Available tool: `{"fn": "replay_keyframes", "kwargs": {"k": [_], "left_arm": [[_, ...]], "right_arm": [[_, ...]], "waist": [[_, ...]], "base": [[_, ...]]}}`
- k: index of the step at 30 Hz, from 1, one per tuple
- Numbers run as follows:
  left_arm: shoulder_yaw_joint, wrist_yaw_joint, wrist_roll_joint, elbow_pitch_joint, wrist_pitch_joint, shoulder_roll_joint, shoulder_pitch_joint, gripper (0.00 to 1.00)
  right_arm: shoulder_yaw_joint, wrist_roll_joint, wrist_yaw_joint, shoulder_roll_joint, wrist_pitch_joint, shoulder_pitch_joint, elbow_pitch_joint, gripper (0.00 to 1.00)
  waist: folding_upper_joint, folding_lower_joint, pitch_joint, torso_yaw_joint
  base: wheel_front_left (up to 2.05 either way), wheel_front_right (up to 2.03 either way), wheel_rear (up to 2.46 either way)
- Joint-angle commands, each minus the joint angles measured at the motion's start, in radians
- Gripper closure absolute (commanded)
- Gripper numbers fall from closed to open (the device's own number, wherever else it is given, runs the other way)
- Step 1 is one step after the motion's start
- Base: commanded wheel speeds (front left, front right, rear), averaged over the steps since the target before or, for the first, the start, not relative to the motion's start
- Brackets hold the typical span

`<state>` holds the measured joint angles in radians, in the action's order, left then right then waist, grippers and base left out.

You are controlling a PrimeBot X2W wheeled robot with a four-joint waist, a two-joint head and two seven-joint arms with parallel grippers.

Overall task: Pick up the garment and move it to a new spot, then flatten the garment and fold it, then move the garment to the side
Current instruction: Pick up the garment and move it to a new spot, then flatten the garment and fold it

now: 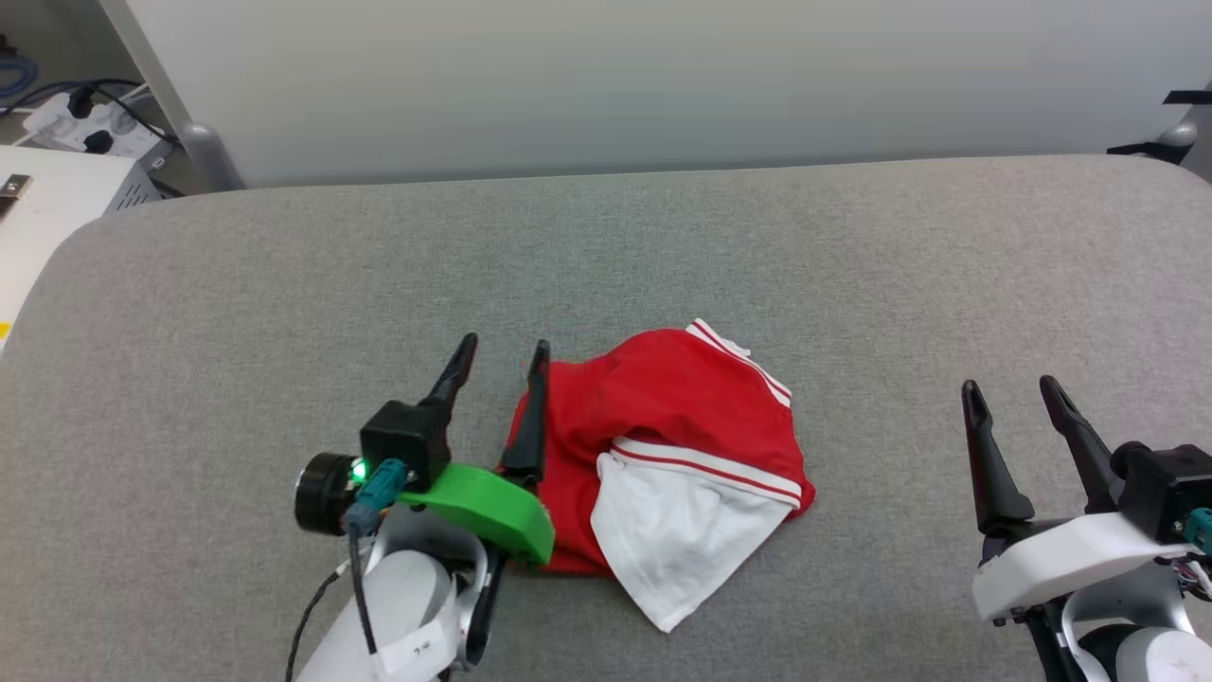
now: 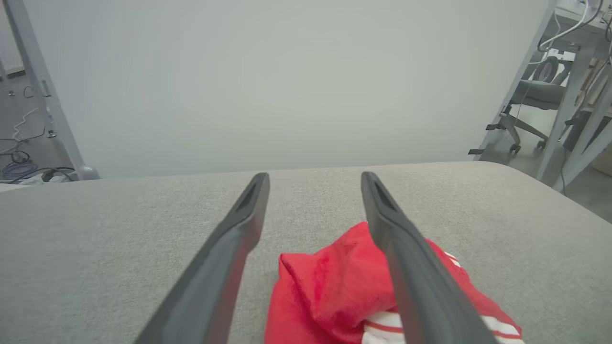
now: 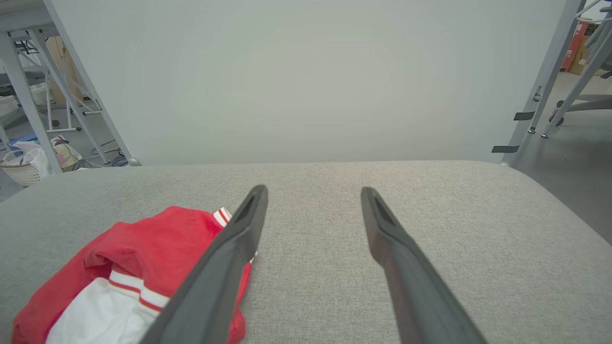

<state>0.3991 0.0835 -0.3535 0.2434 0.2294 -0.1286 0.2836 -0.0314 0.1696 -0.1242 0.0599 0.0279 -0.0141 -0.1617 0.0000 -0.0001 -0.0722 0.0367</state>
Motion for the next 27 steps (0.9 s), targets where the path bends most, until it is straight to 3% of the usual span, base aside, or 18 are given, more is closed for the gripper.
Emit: {"fn": "replay_keyframes", "kwargs": {"k": [1,12,20,27], "left_arm": [[-0.021,0.014,-0.009,-0.009,0.011,-0.014,-0.029,0.00],[-0.118,0.073,-0.009,-0.080,0.021,-0.112,-0.154,0.00],[-0.113,0.082,-0.013,-0.112,-0.002,-0.124,-0.175,0.00],[-0.095,0.078,-0.012,-0.126,0.002,-0.108,-0.135,0.00]], "right_arm": [[-0.003,-0.003,-0.007,-0.003,0.004,-0.016,-0.004,0.00],[0.000,-0.006,-0.007,-0.002,0.018,-0.047,-0.012,0.00],[-0.002,-0.007,-0.007,0.004,0.024,-0.044,-0.021,0.00],[0.211,0.066,-0.007,0.136,0.300,-0.029,0.021,0.00]], "waist": [[0.0000,0.0001,0.009,-0.009],[0.0000,0.0001,0.032,-0.024],[0.0000,0.0001,0.029,-0.029],[0.0000,0.0001,-0.006,-0.090]], "base": [[0.00,0.00,0.00],[0.00,0.00,0.00],[0.00,0.00,0.00],[0.00,0.00,0.00]]}}
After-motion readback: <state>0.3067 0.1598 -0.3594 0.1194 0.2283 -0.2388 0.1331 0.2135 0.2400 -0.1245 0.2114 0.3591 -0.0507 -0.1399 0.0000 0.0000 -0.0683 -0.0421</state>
